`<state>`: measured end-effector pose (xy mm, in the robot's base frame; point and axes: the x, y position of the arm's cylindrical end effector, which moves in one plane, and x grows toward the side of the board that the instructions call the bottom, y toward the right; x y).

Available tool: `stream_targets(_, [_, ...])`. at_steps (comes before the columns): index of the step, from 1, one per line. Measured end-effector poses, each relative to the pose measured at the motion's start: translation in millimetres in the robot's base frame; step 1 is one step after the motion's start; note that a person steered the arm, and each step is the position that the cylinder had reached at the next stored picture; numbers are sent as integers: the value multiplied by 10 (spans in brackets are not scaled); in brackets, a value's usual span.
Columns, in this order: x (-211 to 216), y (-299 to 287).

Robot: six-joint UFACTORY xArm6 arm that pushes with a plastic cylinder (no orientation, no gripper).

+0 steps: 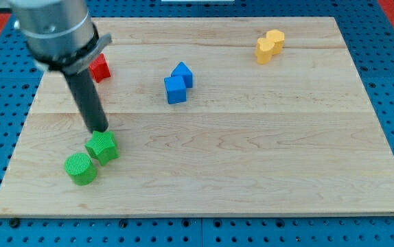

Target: Place the red blocks at left side of the triangle

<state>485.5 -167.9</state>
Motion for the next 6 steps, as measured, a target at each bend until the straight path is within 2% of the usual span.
stream_targets(1, [-312,-291])
stream_targets(2, [-763,-160])
stream_targets(3, [-724,50])
stream_targets(5, [-998,75])
stream_targets(6, [-998,73])
